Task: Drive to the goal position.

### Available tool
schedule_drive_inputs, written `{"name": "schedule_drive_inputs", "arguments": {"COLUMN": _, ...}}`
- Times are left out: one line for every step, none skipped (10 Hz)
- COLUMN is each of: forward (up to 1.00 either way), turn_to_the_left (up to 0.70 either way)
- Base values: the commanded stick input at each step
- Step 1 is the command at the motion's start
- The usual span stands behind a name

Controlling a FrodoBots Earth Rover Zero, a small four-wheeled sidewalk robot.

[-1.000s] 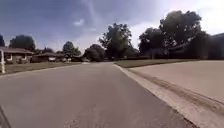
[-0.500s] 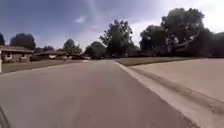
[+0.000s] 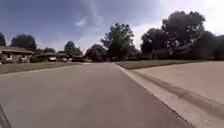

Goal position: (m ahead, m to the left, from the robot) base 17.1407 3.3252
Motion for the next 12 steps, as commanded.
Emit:
{"name": "schedule_drive_inputs", "arguments": {"forward": 0.7, "turn_to_the_left": 0.03}}
{"name": "schedule_drive_inputs", "arguments": {"forward": 0.7, "turn_to_the_left": 0.03}}
{"name": "schedule_drive_inputs", "arguments": {"forward": 0.7, "turn_to_the_left": 0.03}}
{"name": "schedule_drive_inputs", "arguments": {"forward": 0.7, "turn_to_the_left": 0.03}}
{"name": "schedule_drive_inputs", "arguments": {"forward": 0.7, "turn_to_the_left": 0.03}}
{"name": "schedule_drive_inputs", "arguments": {"forward": 0.7, "turn_to_the_left": 0.03}}
{"name": "schedule_drive_inputs", "arguments": {"forward": 0.7, "turn_to_the_left": 0.03}}
{"name": "schedule_drive_inputs", "arguments": {"forward": 0.7, "turn_to_the_left": 0.03}}
{"name": "schedule_drive_inputs", "arguments": {"forward": 0.7, "turn_to_the_left": 0.03}}
{"name": "schedule_drive_inputs", "arguments": {"forward": 0.7, "turn_to_the_left": 0.03}}
{"name": "schedule_drive_inputs", "arguments": {"forward": 0.7, "turn_to_the_left": 0.03}}
{"name": "schedule_drive_inputs", "arguments": {"forward": 0.7, "turn_to_the_left": 0.03}}
